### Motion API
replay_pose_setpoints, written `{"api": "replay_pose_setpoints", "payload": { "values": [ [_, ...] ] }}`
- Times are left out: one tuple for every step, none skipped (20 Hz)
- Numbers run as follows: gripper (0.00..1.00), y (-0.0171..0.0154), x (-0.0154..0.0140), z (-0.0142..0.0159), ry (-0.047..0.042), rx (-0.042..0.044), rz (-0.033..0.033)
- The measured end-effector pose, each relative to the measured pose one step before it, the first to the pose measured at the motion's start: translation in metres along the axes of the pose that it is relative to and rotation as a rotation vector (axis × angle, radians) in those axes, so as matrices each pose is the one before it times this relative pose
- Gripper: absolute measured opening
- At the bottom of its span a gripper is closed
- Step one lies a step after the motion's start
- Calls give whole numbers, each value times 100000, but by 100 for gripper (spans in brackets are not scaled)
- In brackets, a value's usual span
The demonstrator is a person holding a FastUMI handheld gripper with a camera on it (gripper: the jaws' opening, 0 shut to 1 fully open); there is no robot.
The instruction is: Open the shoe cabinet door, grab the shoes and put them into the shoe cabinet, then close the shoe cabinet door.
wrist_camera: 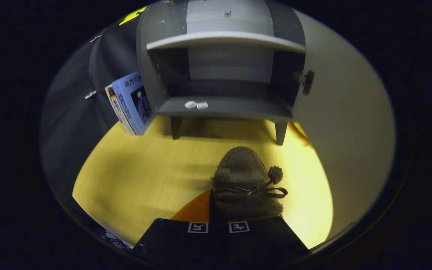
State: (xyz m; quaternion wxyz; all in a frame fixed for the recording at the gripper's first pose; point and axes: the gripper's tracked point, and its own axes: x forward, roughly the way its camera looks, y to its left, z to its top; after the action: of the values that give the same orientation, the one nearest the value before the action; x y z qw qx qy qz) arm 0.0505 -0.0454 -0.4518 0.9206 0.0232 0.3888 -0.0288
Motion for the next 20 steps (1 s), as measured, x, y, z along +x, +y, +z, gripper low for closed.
{"api": "replay_pose_setpoints", "payload": {
  "values": [
    [5,233,-1043,1427,-1805,63,788],
    [5,119,-1097,1360,-1902,-531,308],
    [5,242,-948,1449,-2139,-656,228],
    [5,213,-906,1231,-1738,-1137,111],
    [5,177,-748,1201,-1391,-1370,65],
    [5,124,-682,990,-1273,-1162,-154],
    [5,132,-443,928,-945,-1399,-146],
    [5,108,-400,929,-1049,-966,-57],
    [5,165,-299,1092,-1280,-389,286],
    [5,72,-282,1048,-1227,-187,404],
    [5,-40,-59,1253,-1347,157,85],
    [5,-125,-172,1243,-1292,347,239],
    [5,-32,171,1297,-1254,593,714],
    [5,-138,62,1158,-1156,760,324],
    [5,-215,368,1103,-376,1027,431],
    [5,-170,130,1014,-235,1316,305],
    [5,-226,305,959,-9,1385,29],
    [5,-239,385,853,375,823,-399],
    [5,-212,454,1152,-432,482,-63],
    [5,56,403,1240,-739,218,584]
  ]
}}
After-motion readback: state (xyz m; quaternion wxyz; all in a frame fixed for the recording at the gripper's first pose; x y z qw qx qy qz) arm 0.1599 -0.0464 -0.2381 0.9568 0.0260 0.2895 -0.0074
